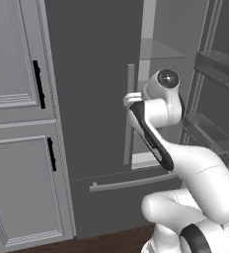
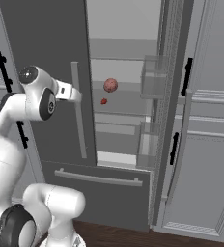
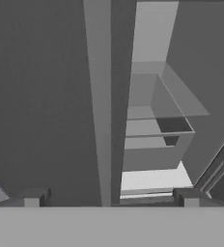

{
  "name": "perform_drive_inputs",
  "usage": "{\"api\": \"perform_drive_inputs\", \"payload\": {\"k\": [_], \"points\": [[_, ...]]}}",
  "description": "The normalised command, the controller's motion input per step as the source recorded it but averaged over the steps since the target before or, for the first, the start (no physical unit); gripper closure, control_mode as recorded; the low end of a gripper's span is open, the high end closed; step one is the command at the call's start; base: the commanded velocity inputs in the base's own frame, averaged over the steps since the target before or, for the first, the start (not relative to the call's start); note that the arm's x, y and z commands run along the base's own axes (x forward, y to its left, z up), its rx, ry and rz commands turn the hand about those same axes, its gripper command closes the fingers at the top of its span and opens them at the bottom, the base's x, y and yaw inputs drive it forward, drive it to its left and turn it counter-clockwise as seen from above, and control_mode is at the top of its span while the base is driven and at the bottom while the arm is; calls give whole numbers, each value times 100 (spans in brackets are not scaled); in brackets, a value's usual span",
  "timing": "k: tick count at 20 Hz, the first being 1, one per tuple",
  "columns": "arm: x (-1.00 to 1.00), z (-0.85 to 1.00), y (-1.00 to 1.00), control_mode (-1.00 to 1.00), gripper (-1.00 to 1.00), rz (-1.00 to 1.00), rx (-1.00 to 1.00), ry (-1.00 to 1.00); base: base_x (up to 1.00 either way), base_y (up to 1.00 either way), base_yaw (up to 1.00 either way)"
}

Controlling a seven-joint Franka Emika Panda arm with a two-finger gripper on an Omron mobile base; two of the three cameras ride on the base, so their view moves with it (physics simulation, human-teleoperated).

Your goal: Take the strawberry from the fridge and place it on top of the pancake, located on the dining counter.

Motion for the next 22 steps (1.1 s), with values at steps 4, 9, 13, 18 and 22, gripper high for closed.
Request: {"api": "perform_drive_inputs", "payload": {"k": [4,9,13,18,22], "points": [[59,0,0,-100,-100,-2,0,0,0,0,0],[38,0,2,-100,-100,-6,0,-1,0,0,0],[29,-6,2,-100,-100,-6,0,-12,0,0,0],[47,0,0,-100,-100,-3,0,-2,0,0,0],[47,0,3,-100,-100,-2,0,0,0,0,0]]}}
